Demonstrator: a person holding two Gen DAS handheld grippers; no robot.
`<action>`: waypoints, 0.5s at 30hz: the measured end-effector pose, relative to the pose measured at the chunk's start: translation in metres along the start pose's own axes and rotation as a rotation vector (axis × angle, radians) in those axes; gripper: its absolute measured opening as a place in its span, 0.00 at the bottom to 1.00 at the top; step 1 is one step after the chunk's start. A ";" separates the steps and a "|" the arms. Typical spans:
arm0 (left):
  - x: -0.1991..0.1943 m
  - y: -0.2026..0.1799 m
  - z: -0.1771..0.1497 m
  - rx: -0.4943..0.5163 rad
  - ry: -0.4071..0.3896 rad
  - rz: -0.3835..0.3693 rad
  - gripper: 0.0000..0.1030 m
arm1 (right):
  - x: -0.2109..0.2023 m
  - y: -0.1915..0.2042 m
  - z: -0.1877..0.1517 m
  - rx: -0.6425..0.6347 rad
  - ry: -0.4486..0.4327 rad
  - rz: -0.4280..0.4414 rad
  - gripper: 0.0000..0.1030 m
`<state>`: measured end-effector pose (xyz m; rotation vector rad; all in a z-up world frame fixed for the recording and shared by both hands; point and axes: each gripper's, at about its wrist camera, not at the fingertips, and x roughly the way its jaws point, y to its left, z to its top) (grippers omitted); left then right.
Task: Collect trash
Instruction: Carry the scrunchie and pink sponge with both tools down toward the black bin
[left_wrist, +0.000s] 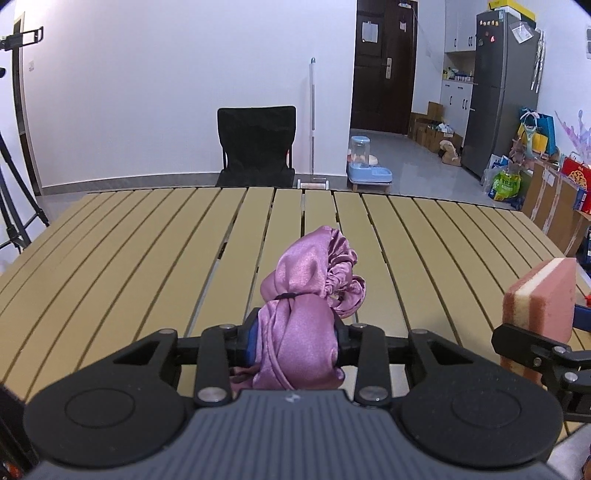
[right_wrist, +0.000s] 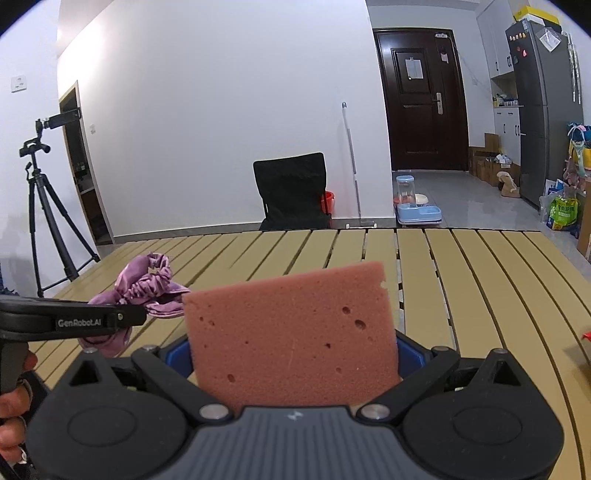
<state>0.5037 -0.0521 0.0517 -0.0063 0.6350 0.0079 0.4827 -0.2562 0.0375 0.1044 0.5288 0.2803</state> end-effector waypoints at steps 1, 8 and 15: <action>-0.008 0.001 -0.002 -0.001 -0.002 -0.001 0.34 | -0.008 0.003 -0.001 0.000 -0.002 0.001 0.98; -0.063 0.005 -0.018 -0.002 -0.027 -0.002 0.34 | -0.056 0.024 -0.012 -0.010 -0.009 0.008 0.98; -0.113 0.011 -0.042 -0.010 -0.038 0.000 0.34 | -0.101 0.046 -0.027 -0.026 -0.001 -0.005 0.98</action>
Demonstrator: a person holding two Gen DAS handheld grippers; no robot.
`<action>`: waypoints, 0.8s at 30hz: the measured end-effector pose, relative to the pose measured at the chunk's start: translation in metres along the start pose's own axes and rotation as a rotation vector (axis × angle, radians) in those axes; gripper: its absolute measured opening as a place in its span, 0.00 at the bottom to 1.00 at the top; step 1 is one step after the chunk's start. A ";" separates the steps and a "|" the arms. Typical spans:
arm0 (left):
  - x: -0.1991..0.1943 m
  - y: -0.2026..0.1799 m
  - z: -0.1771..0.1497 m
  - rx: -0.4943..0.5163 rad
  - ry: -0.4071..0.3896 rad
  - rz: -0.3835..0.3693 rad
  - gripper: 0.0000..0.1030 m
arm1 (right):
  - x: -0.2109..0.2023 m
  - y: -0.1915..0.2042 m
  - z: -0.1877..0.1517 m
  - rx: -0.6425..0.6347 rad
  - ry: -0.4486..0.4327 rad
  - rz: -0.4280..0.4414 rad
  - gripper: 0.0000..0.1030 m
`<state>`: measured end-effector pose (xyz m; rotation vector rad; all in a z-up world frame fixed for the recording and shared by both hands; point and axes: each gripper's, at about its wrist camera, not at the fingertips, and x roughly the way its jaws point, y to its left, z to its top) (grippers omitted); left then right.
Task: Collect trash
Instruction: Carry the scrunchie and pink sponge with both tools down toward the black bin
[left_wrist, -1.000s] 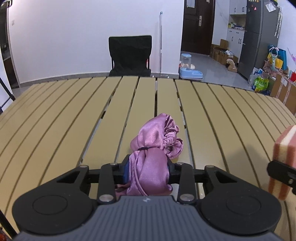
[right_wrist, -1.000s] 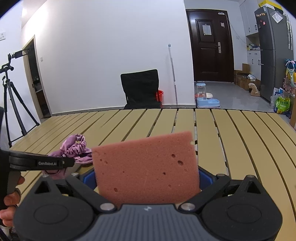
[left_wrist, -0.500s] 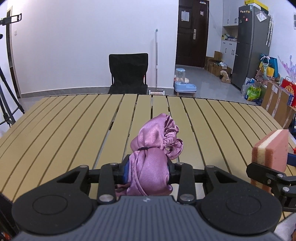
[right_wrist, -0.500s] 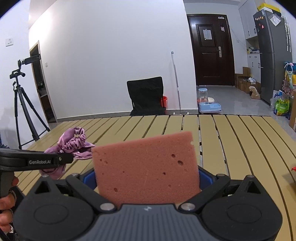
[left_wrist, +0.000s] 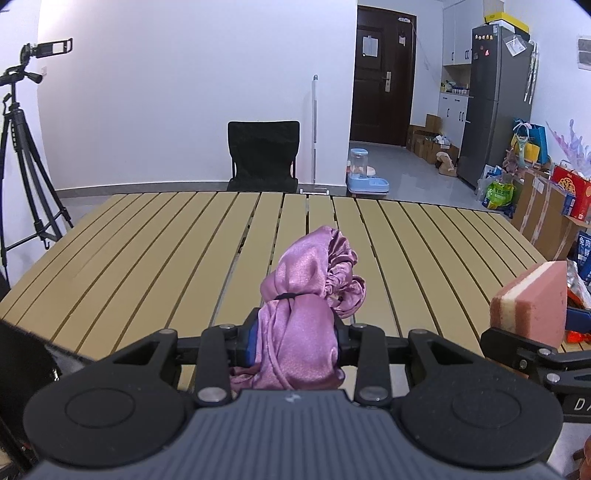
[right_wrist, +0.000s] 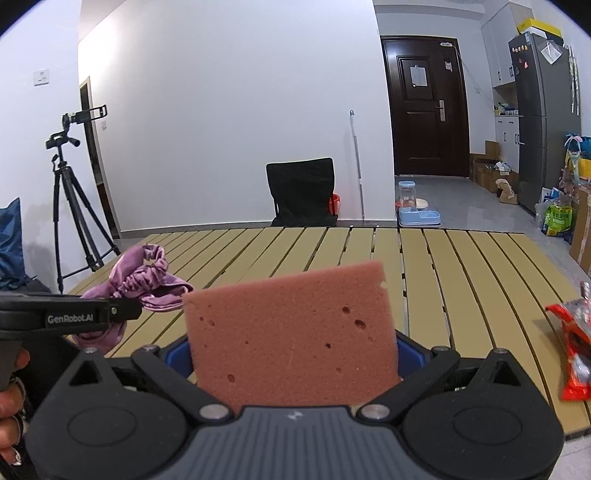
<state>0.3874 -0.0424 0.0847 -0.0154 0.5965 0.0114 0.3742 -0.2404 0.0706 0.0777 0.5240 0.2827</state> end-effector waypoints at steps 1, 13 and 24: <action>-0.005 0.001 -0.003 -0.002 0.000 -0.001 0.34 | -0.006 0.003 -0.003 -0.001 0.002 -0.001 0.98; -0.052 0.006 -0.053 -0.003 0.018 -0.030 0.34 | -0.058 0.026 -0.050 -0.016 0.052 -0.022 0.98; -0.064 0.011 -0.113 0.012 0.079 -0.040 0.34 | -0.068 0.031 -0.112 0.009 0.152 -0.038 0.98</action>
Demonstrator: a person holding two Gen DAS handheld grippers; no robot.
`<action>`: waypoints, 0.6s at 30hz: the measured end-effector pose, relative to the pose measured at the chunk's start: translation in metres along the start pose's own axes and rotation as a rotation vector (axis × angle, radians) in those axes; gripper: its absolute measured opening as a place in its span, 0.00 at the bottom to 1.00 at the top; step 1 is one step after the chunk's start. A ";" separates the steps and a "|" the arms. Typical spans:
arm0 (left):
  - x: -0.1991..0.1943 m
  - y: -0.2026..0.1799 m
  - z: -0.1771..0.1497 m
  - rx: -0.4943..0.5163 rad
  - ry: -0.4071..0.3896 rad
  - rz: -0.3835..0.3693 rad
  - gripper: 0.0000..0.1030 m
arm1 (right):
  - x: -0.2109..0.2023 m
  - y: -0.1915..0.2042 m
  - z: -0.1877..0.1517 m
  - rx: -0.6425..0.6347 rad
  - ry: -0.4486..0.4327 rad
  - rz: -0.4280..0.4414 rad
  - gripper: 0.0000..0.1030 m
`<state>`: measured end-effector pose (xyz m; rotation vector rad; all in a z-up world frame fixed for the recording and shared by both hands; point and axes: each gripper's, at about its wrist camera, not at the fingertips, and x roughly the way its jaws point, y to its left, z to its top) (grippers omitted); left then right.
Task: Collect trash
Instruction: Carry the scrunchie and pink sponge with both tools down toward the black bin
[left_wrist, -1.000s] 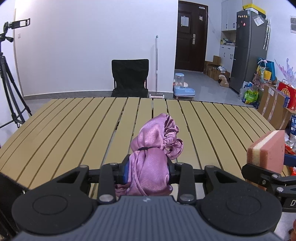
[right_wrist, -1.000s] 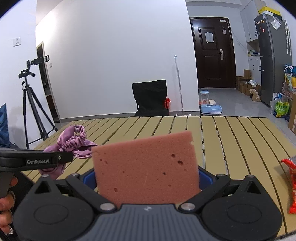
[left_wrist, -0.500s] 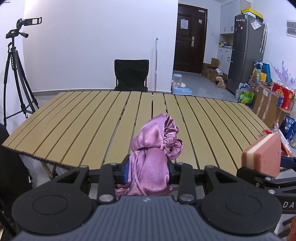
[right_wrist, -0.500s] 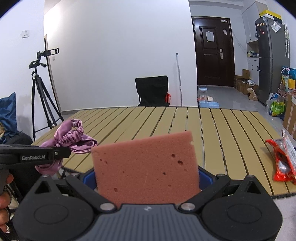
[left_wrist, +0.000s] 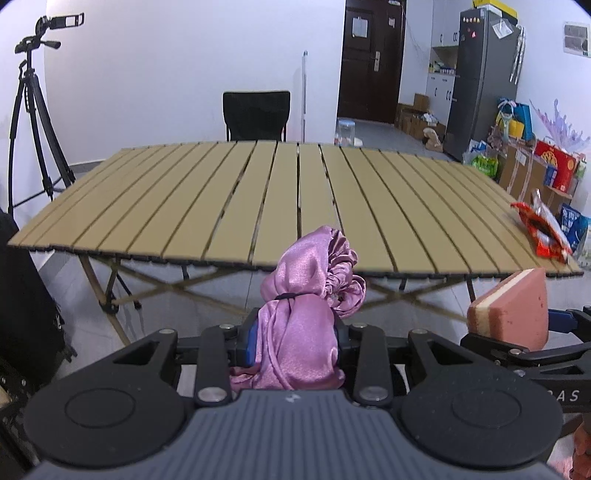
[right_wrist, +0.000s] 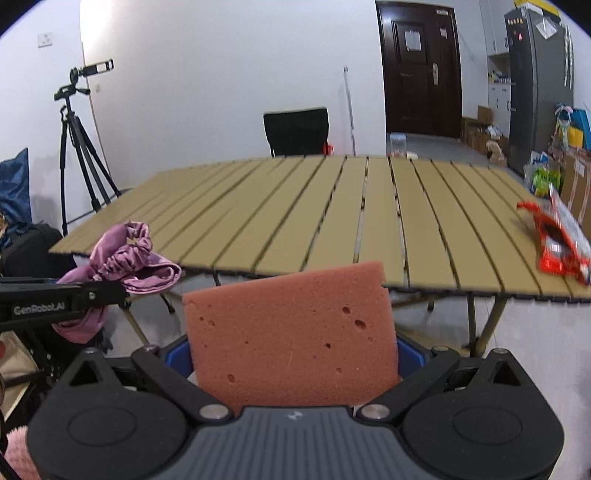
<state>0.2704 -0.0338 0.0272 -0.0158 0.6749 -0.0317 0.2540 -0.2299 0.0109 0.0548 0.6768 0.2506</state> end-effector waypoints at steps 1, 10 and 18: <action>0.001 0.002 -0.004 0.002 0.007 0.000 0.34 | 0.001 0.000 -0.008 0.004 0.012 0.000 0.98; 0.014 0.004 -0.053 0.021 0.093 -0.002 0.34 | 0.020 0.004 -0.058 0.036 0.111 -0.010 0.98; 0.037 0.007 -0.098 0.032 0.191 0.008 0.34 | 0.047 0.004 -0.099 0.067 0.211 -0.021 0.98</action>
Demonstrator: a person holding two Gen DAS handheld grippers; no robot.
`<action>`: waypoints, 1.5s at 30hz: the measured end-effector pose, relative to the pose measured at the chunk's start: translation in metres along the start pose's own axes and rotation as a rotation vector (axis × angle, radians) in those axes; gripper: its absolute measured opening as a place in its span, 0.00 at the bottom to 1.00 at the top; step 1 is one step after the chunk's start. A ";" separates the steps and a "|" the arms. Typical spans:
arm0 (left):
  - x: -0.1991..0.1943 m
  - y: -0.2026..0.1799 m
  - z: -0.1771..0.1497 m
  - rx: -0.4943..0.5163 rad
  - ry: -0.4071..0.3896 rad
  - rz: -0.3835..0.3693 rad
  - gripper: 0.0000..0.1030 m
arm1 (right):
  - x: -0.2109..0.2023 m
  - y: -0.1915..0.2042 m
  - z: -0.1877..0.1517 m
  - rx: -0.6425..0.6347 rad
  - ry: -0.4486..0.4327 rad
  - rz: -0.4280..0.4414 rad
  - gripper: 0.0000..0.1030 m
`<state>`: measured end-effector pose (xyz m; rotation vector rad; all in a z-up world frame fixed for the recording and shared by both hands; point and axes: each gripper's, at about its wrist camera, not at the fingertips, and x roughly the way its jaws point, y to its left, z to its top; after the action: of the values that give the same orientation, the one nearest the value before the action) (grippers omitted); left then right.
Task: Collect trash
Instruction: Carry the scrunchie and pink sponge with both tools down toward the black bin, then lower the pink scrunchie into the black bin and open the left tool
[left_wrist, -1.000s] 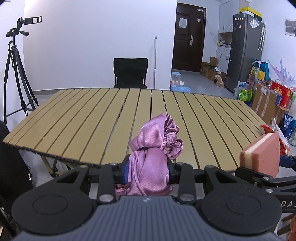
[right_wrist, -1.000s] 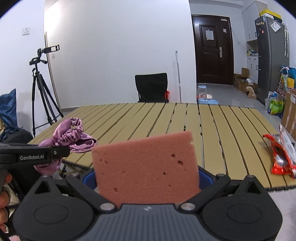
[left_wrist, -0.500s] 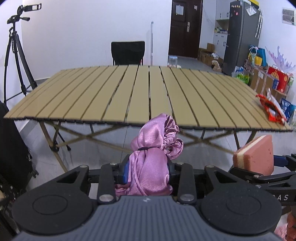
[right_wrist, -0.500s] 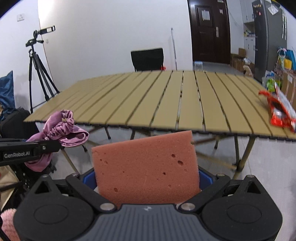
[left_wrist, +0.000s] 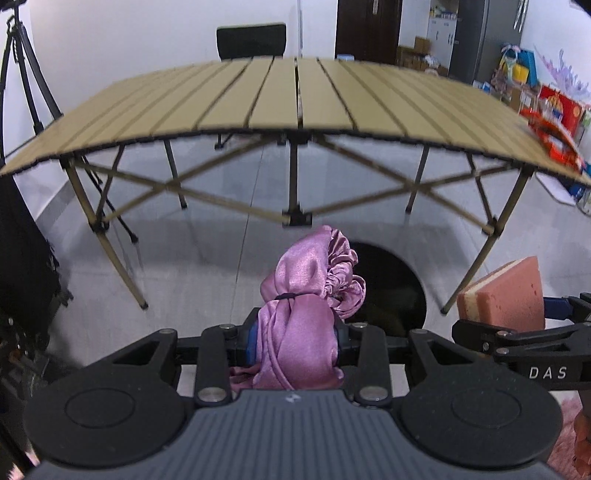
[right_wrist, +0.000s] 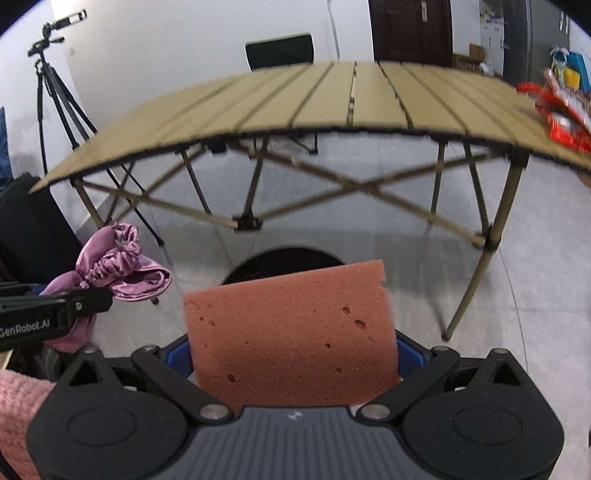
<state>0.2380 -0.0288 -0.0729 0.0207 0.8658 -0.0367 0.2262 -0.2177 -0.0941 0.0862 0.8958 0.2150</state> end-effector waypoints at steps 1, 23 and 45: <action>0.004 0.000 -0.003 0.000 0.009 0.002 0.34 | 0.004 -0.001 -0.002 0.004 0.012 -0.001 0.98; 0.083 0.016 -0.038 -0.027 0.199 0.040 0.34 | 0.089 -0.020 -0.051 0.042 0.228 -0.071 0.98; 0.109 -0.021 0.008 -0.043 0.212 0.015 0.34 | 0.101 -0.053 -0.039 0.101 0.218 -0.146 0.98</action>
<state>0.3135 -0.0525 -0.1509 -0.0093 1.0777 -0.0013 0.2648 -0.2471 -0.2047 0.0919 1.1259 0.0430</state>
